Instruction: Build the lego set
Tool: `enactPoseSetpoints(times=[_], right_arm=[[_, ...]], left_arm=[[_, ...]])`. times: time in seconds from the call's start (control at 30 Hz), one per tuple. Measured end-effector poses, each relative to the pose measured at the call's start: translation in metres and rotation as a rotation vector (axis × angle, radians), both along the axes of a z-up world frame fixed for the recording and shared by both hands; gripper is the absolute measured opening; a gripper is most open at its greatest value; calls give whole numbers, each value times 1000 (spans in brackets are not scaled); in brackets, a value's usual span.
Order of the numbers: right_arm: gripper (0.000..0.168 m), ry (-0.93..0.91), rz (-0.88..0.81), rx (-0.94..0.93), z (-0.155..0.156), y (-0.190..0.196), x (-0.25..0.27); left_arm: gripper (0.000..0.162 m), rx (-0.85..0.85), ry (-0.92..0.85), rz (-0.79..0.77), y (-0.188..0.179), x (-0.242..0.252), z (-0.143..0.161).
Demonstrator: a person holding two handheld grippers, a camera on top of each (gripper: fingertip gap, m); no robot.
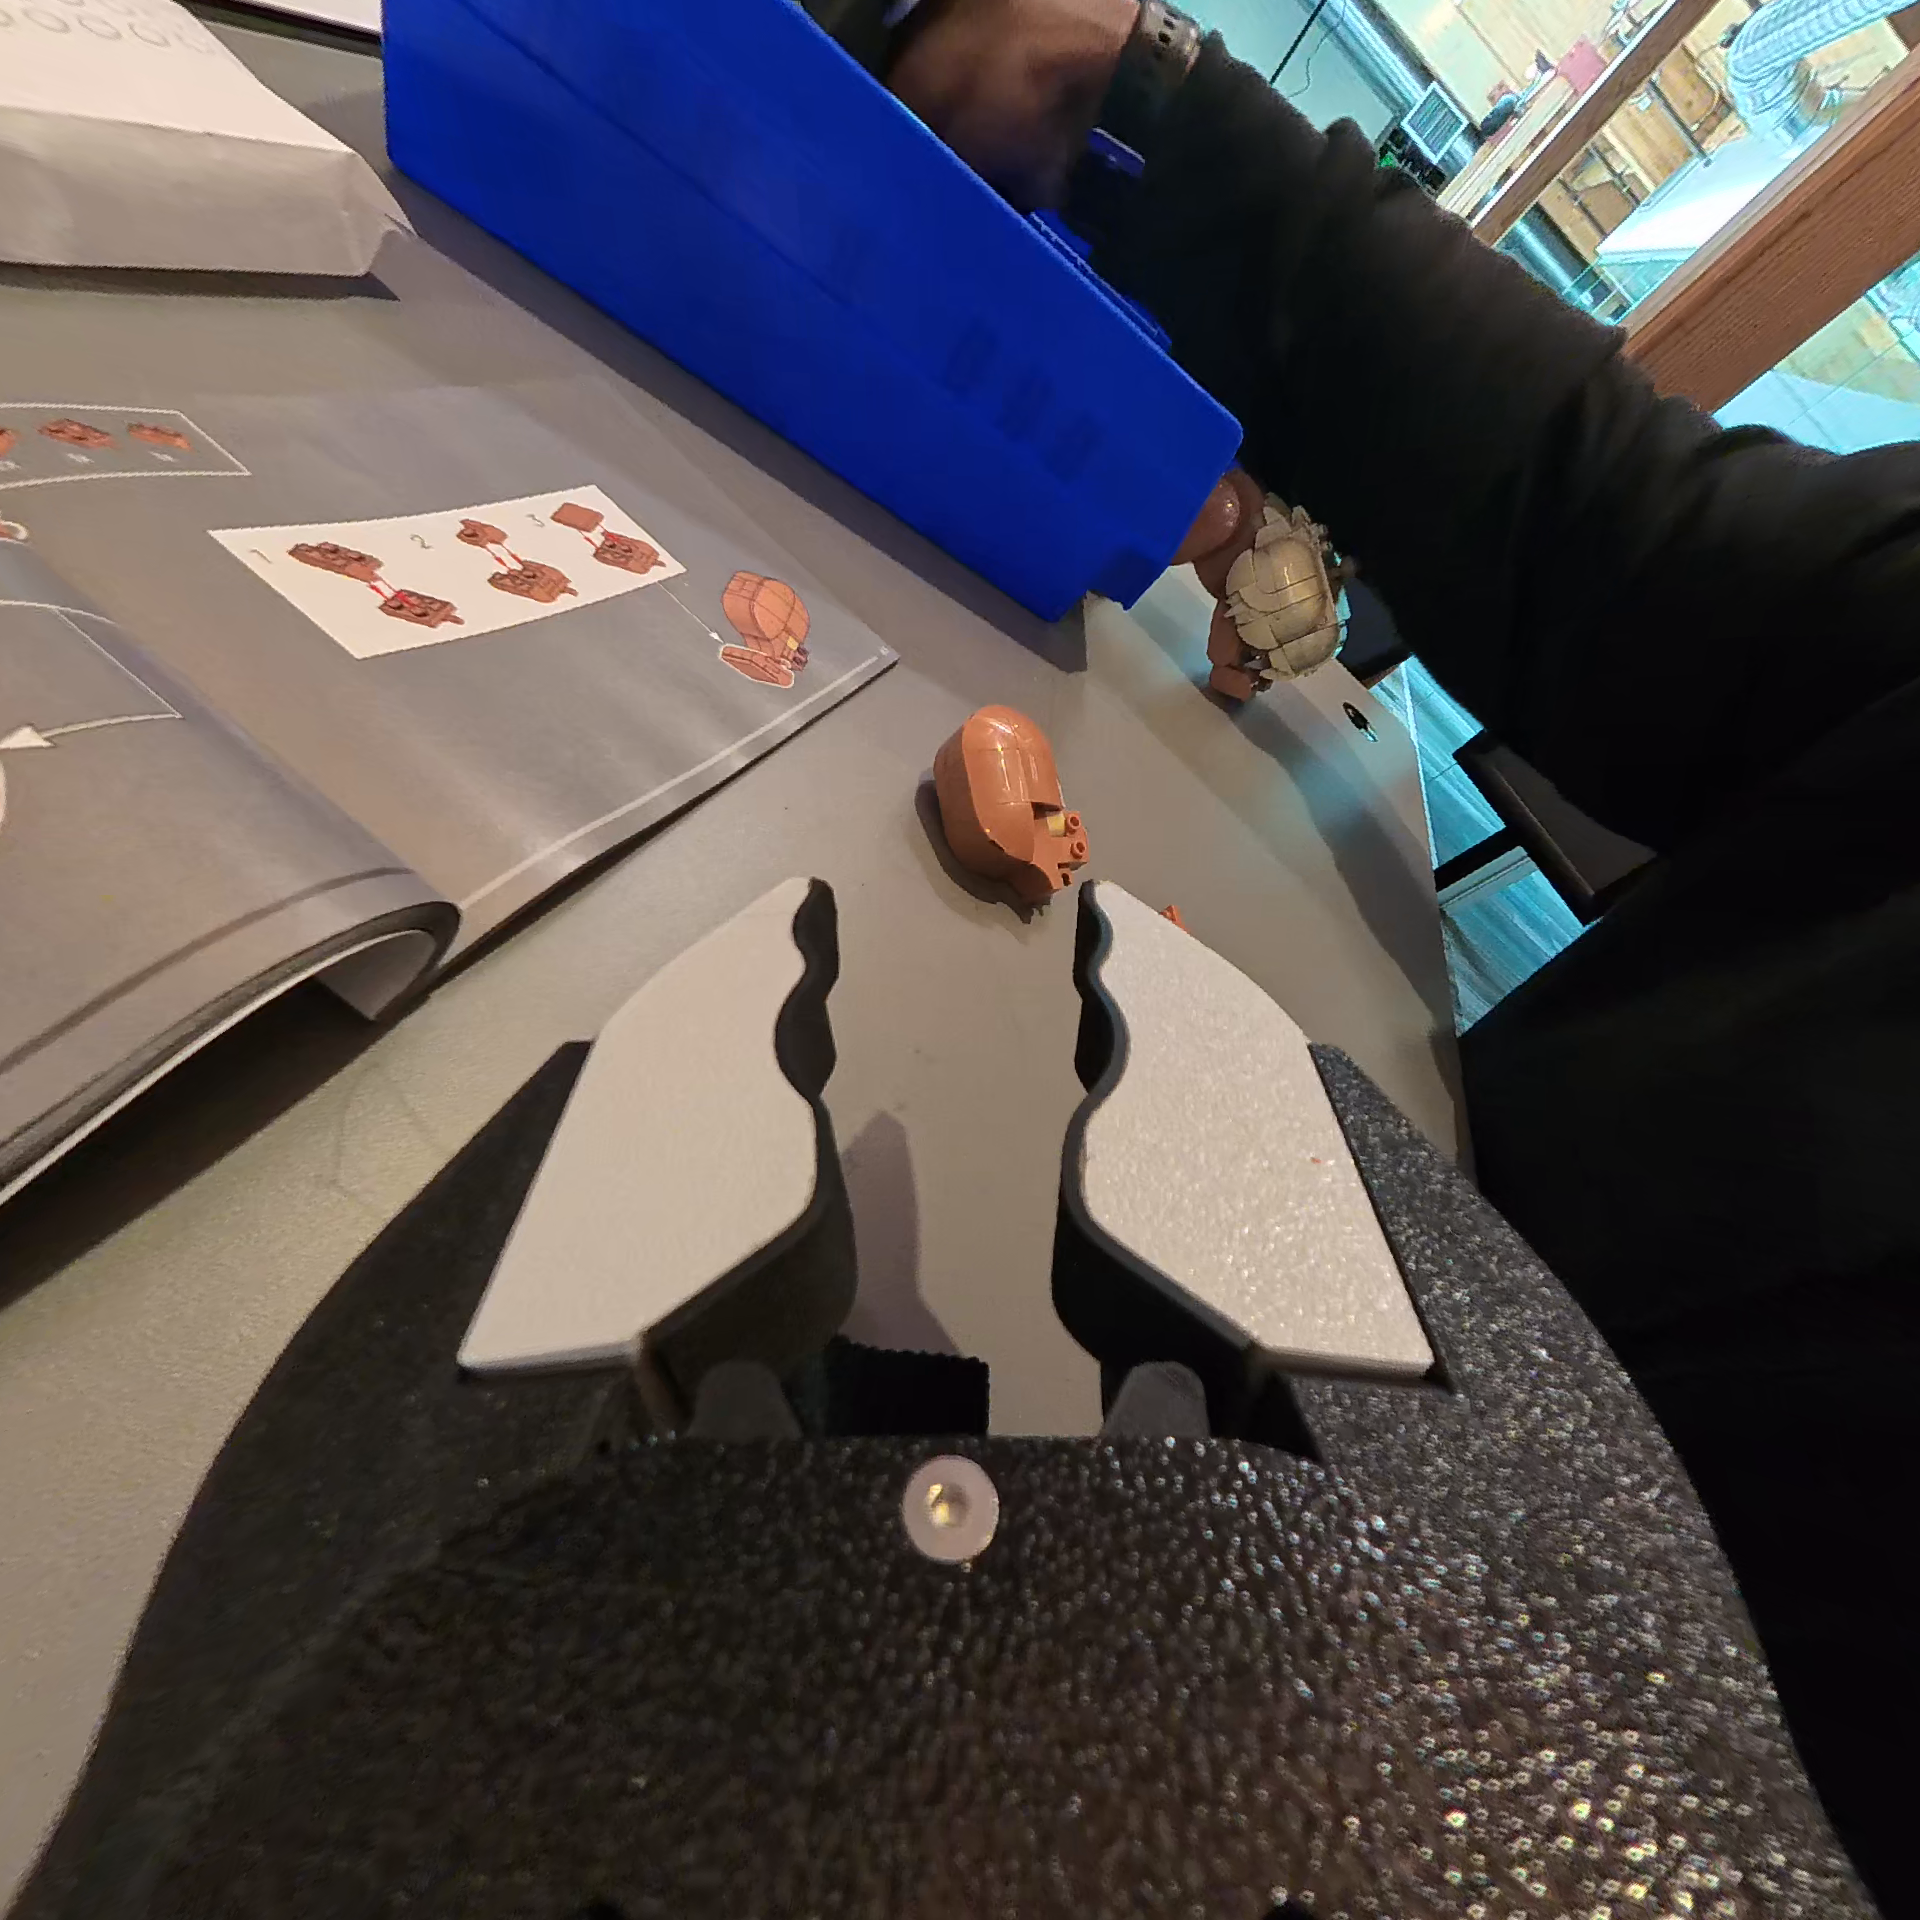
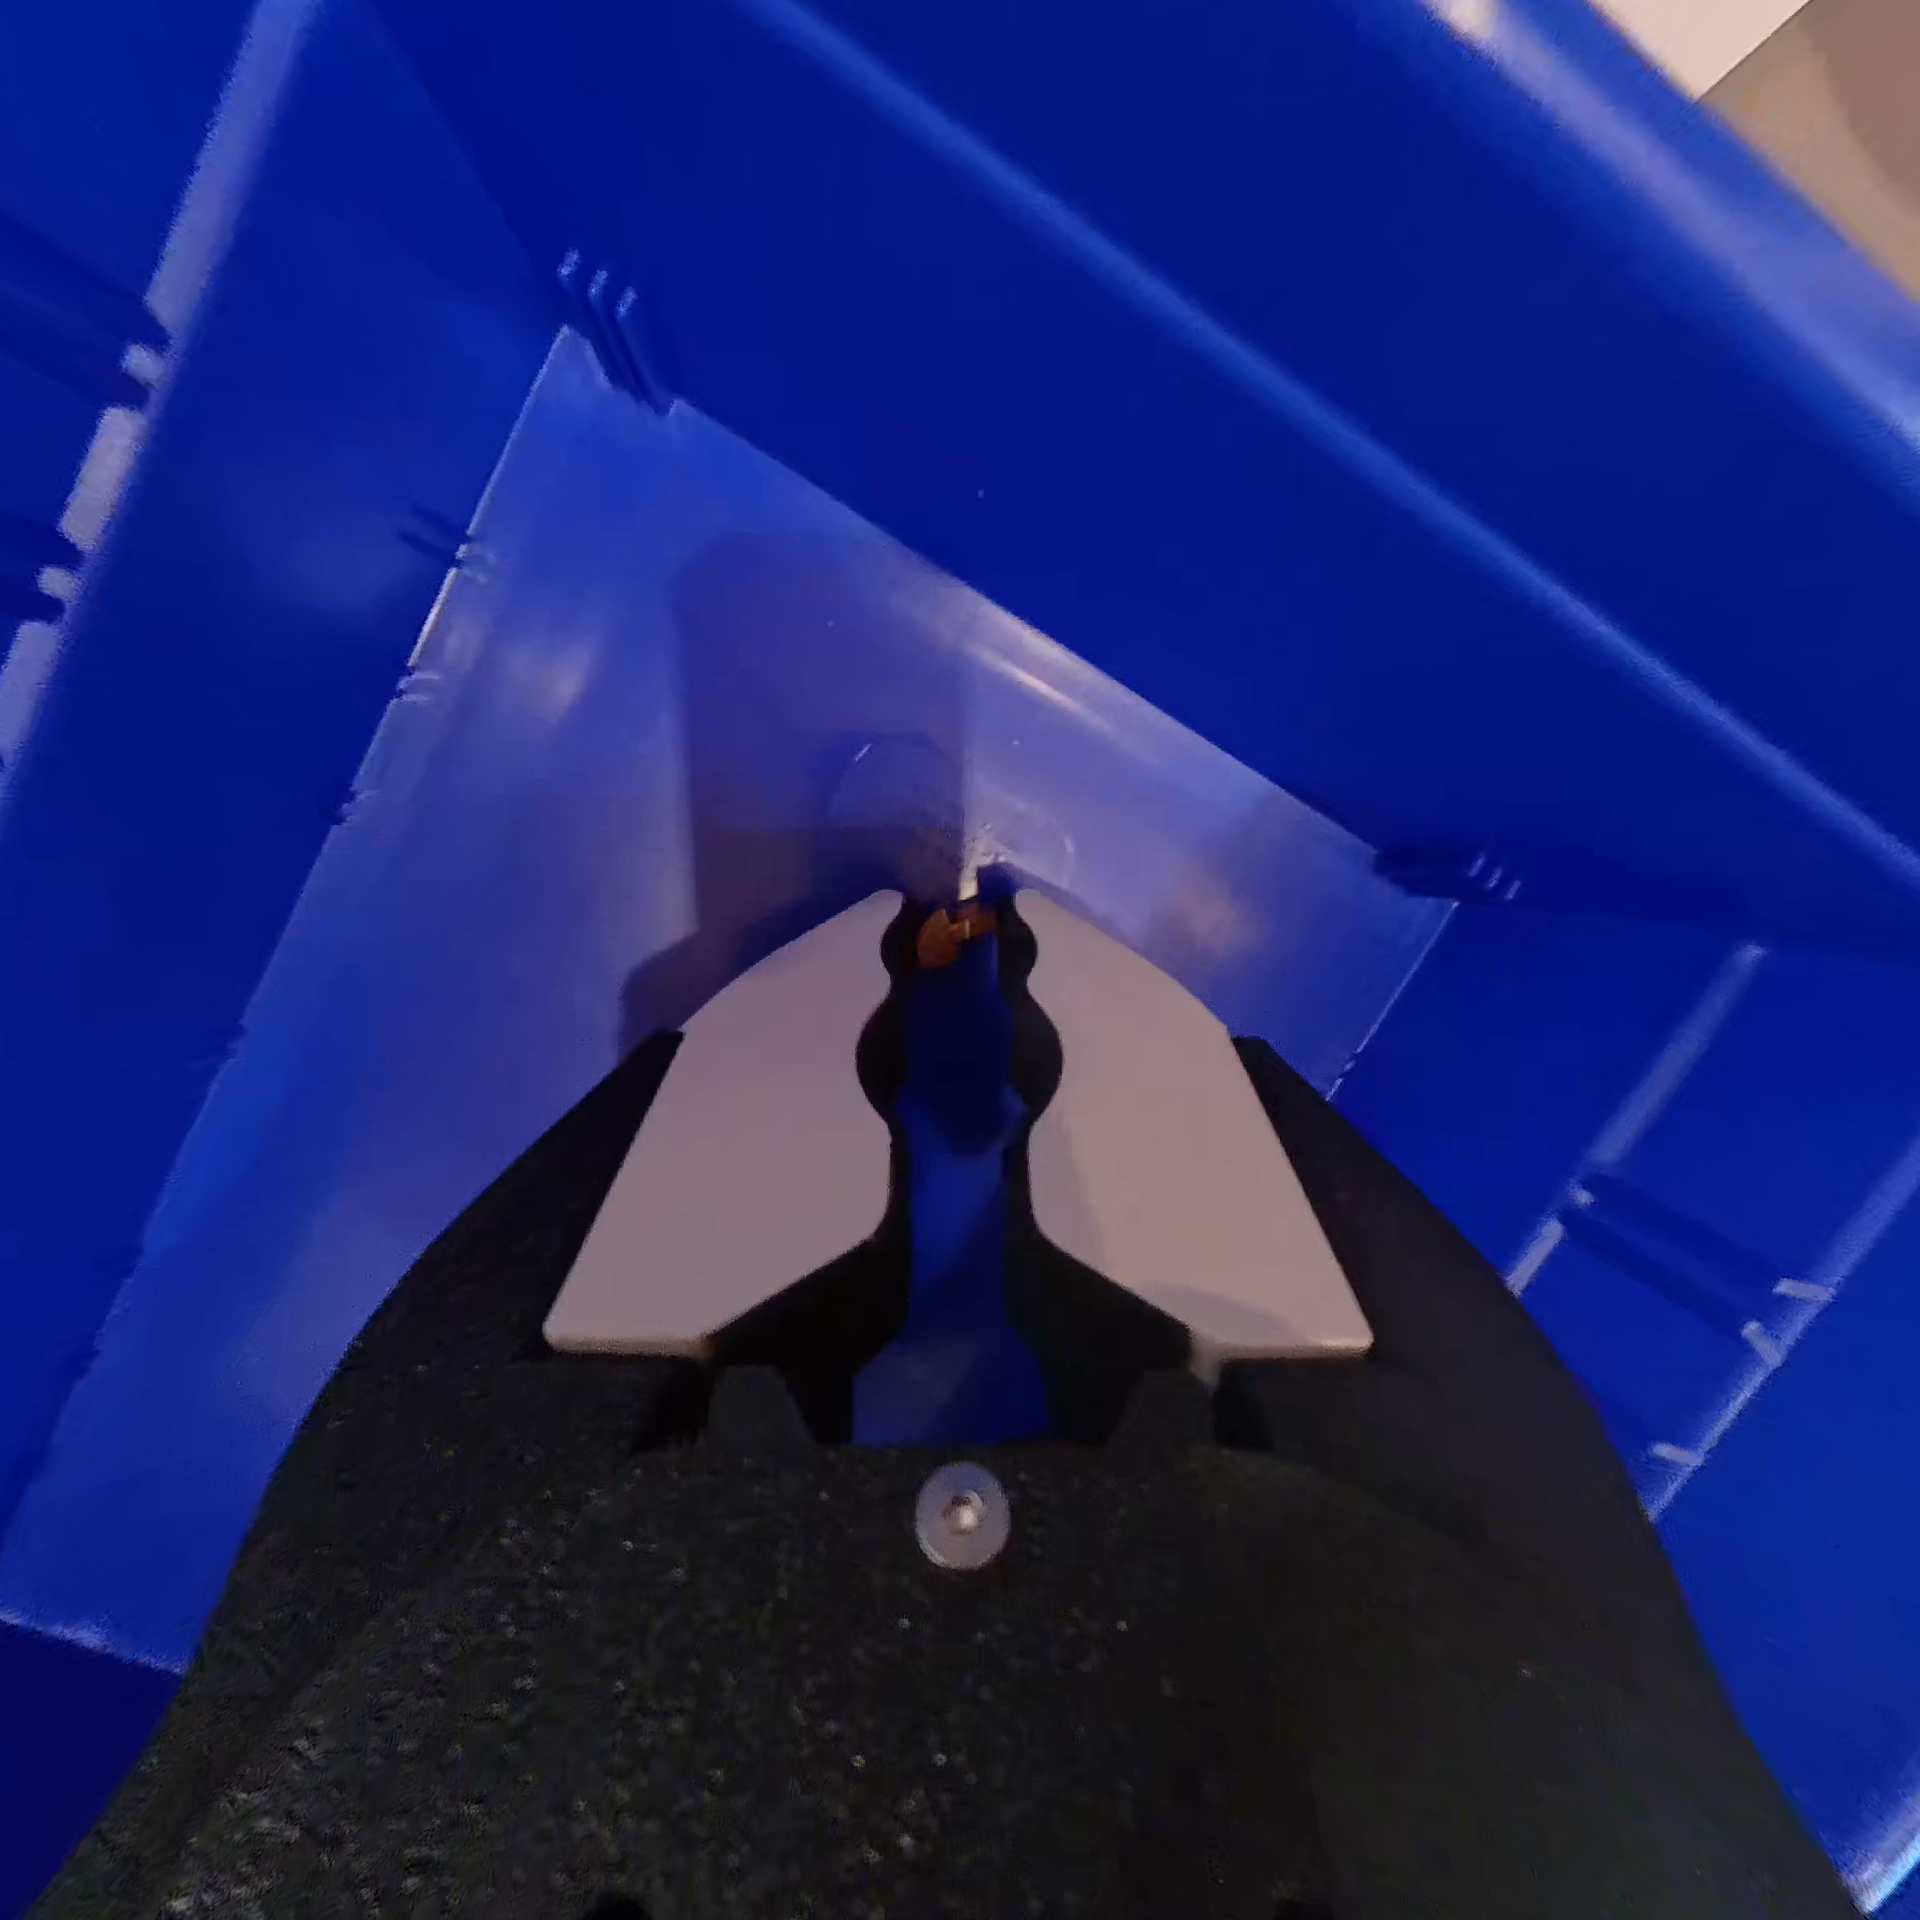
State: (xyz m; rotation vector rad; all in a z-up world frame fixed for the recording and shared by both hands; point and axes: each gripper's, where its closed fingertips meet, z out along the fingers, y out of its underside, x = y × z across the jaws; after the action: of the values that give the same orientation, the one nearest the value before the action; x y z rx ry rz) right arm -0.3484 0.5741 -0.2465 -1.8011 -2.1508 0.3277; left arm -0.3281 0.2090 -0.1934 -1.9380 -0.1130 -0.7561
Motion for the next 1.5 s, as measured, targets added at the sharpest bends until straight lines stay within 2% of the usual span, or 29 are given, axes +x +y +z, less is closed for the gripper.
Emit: enactPoseSetpoints(times=[0.1,0.17,0.23,0.3,0.37,0.4,0.47,0.57,0.7,0.87,1.0,1.13,1.33,1.5], right_arm=[[15,48,14,-8,15,-13,11],[14,158,31,-19,49,-37,24],[15,298,78,-37,94,-79,42],[14,412,166,-62,133,-139,65],[14,470,270,-75,147,-206,88],[14,462,316,-72,140,-237,98],[14,398,385,-67,104,-283,111],[15,285,414,-166,46,-320,124],[15,193,413,-189,11,-328,136],[20,210,403,-194,14,-328,140],[24,291,356,-166,31,-316,140],[24,470,326,-172,52,-313,136],[31,765,352,-213,82,-335,112],[36,969,394,-254,114,-353,90]], left_arm=[[44,1,6,1,0,0,0],[44,1,13,-1,-1,1,0],[44,-1,20,-5,-1,2,0],[44,-5,28,-10,-1,3,-1],[44,-6,34,-12,-1,5,-1],[44,-6,38,-13,-1,5,-2],[44,-8,47,-14,-1,6,-2],[44,-8,66,-13,-1,7,-2],[44,-7,77,-6,-1,6,-3],[44,-9,71,-5,-1,6,-3],[44,-8,73,-6,-1,6,-3],[44,-7,73,-5,-1,6,-3],[43,28,106,-5,0,7,2],[43,138,137,3,2,7,17]])
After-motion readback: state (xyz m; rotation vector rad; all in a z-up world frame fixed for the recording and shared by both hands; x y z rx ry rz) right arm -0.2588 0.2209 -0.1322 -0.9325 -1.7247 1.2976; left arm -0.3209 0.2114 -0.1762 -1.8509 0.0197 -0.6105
